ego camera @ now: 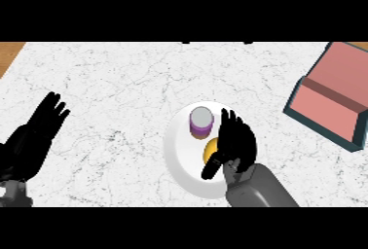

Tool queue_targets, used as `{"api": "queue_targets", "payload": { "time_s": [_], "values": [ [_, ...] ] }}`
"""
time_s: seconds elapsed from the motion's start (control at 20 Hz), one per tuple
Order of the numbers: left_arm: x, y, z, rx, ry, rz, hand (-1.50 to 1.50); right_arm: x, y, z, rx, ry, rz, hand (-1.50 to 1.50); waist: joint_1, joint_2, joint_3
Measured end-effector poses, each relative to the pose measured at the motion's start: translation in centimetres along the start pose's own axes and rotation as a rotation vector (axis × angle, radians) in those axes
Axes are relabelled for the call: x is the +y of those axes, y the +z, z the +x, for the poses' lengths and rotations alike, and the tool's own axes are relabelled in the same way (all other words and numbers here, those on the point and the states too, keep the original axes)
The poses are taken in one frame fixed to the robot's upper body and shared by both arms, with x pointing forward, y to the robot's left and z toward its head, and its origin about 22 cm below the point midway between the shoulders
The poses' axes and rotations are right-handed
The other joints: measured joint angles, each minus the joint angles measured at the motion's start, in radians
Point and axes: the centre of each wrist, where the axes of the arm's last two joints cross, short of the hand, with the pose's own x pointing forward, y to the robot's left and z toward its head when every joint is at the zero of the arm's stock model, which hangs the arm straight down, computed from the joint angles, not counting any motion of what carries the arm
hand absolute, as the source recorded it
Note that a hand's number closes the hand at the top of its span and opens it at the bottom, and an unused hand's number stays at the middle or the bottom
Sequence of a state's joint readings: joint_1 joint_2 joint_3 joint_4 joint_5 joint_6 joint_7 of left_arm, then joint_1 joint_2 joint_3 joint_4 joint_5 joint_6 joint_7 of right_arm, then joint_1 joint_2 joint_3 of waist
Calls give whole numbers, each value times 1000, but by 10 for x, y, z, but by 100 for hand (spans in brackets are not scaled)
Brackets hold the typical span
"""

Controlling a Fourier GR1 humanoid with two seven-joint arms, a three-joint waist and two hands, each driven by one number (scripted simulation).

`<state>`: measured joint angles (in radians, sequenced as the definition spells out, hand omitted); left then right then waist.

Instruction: Pick the lemon from the plate and place it in the cardboard box

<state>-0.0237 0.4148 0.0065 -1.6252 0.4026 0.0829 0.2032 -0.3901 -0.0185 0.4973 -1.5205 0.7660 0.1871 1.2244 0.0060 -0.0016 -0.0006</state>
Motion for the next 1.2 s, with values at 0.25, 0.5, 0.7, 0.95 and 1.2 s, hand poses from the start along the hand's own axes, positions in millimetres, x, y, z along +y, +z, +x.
{"api": "queue_targets", "payload": {
  "time_s": [0.25,0.5,0.7,0.95,1.2],
  "values": [
    [0,-3,-2,-4,-3,5,0,6,-9,-3,19,12,14,-150,-1,1,0],
    [4,3,0,-3,-1,-1,0,15,-9,-4,24,24,17,150,2,0,0],
    [-1,3,0,2,-2,3,0,20,-9,-7,12,33,-15,150,-2,0,0],
    [-2,3,-1,0,4,4,0,22,-10,-3,-15,57,-49,150,-2,1,0],
    [3,2,-5,0,2,10,0,16,-14,-16,-127,118,-33,150,-5,0,0]
  ]
}}
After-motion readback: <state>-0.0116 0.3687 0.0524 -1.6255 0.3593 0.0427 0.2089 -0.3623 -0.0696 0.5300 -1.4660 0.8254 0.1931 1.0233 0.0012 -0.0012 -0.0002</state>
